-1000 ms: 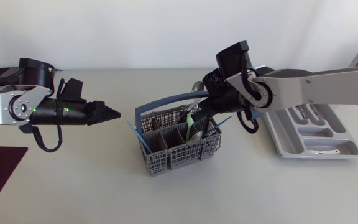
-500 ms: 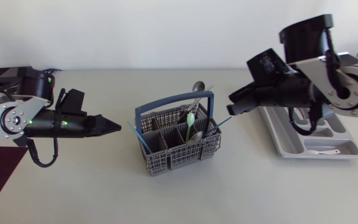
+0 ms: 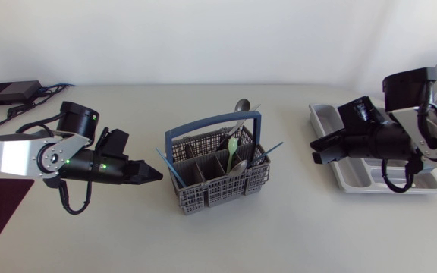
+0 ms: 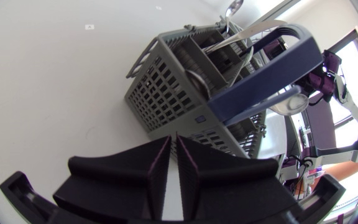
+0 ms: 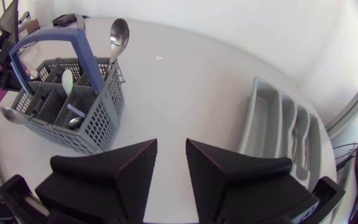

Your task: Sort the cutlery from the basket into the organizer compartments.

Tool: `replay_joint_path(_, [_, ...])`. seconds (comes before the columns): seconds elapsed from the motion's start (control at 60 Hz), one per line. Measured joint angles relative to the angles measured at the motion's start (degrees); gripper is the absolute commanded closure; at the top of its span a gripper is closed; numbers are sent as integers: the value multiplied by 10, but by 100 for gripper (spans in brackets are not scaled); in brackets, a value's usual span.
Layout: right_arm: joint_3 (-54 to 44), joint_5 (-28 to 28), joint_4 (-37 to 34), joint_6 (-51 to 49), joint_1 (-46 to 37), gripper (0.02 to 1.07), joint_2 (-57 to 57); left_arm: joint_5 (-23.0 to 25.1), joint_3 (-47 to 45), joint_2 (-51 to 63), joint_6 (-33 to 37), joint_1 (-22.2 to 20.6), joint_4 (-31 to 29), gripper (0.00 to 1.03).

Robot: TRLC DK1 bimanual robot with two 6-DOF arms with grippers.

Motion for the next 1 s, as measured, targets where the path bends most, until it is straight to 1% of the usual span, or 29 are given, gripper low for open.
replay_joint_path(0.067, [-3, -13, 17, 5, 6, 94, 27, 0, 4, 16, -3, -4, 5, 93])
replay_joint_path(0.217, [-2, -66, 38, 25, 25, 95, 83, 0, 17, 35, -20, -15, 25, 93])
replay_joint_path(0.417, [4, -152, 58, 65, 35, 96, 150, 0, 27, 55, -38, -16, 42, 93])
replay_joint_path(0.517, [8, -176, 58, 79, 47, 96, 163, 0, 37, 67, -45, -16, 45, 93])
replay_joint_path(0.633, [8, -191, 60, 83, 69, 96, 163, 0, 52, 76, -48, -16, 46, 93])
replay_joint_path(0.9, [7, -190, 60, 85, 94, 96, 139, -3, 98, 114, -49, -1, 46, 93])
replay_joint_path(1.0, [1, -177, 60, 87, 108, 96, 124, -4, 115, 129, -49, 3, 46, 93])
